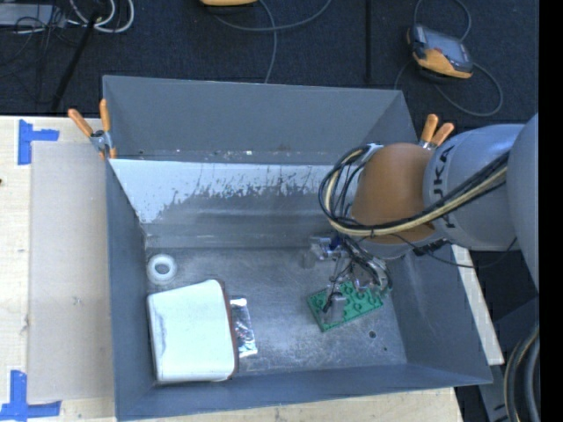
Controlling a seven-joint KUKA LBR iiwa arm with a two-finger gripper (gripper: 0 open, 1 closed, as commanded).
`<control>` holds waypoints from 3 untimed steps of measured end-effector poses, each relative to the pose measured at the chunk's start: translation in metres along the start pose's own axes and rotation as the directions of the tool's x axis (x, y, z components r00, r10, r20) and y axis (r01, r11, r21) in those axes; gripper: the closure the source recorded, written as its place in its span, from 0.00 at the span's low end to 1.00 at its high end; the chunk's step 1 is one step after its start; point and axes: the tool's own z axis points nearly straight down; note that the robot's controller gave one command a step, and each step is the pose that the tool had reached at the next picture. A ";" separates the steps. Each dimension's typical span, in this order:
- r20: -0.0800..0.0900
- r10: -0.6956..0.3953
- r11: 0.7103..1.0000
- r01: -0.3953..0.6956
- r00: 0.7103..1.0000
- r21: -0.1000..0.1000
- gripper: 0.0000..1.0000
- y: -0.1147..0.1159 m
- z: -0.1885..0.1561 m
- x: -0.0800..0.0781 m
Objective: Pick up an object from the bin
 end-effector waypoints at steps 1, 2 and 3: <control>-0.006 0.000 1.000 0.000 1.000 0.000 1.00 -0.001 -0.003 0.000; 0.011 -0.013 1.000 0.013 1.000 0.003 1.00 -0.042 -0.112 -0.013; 0.012 -0.018 1.000 0.018 1.000 0.003 1.00 -0.044 -0.217 -0.027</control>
Offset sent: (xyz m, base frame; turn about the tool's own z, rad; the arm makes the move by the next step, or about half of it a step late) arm 0.0000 0.0000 0.0000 0.0000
